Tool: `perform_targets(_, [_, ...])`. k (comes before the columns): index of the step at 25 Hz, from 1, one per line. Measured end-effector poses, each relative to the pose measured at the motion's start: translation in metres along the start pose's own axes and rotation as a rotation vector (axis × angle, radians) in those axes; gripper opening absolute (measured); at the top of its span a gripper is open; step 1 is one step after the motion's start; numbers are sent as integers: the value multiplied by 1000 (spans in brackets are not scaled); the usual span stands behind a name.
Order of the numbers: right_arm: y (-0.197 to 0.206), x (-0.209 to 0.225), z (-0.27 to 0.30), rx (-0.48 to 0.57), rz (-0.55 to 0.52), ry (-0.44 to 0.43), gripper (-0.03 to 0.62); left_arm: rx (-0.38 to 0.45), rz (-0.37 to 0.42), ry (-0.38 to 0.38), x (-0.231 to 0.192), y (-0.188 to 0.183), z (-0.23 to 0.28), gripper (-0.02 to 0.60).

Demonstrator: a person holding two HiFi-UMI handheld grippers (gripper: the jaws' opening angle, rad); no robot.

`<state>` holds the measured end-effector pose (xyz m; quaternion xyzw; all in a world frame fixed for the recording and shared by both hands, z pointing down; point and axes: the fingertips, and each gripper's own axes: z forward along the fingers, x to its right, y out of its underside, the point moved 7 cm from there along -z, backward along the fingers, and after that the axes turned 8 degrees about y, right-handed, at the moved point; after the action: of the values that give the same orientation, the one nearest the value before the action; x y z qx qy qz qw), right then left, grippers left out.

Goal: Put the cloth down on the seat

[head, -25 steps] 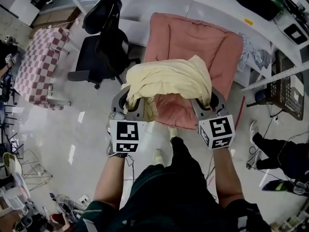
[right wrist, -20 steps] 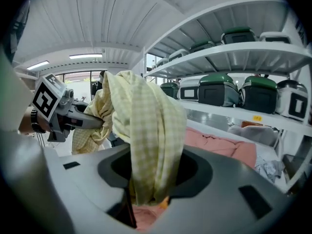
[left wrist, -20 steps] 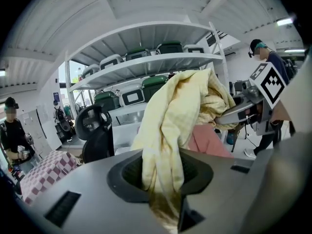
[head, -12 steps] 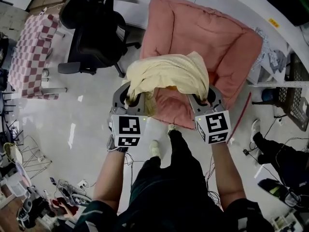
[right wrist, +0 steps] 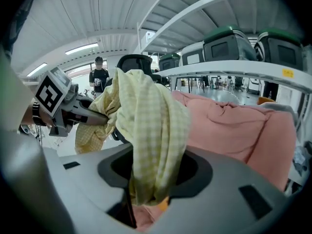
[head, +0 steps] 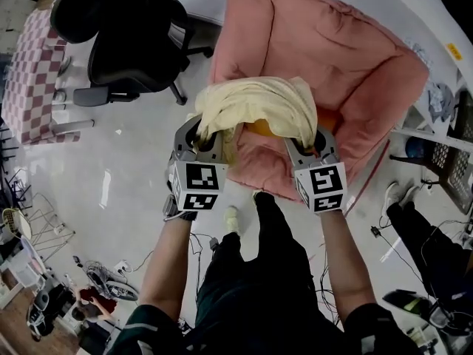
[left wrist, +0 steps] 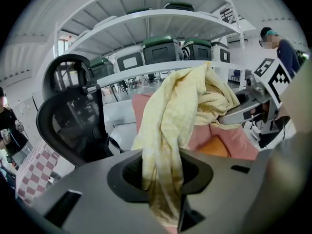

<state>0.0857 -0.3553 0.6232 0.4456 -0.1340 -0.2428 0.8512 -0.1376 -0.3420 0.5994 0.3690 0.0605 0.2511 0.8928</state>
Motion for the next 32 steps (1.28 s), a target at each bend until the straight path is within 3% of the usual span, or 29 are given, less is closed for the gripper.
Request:
perform_targets(16, [88,24,92,-139,25,-41,176,-161,14,23,-12,48,98,130])
perform_targets(25, [113,29,127,-213,19,-78,192,-203,-9,19,-22,62,126,164])
perform_targets(32, [126,24,139,-291,27,-112,249,-209,-3,41,-30,63,124,218])
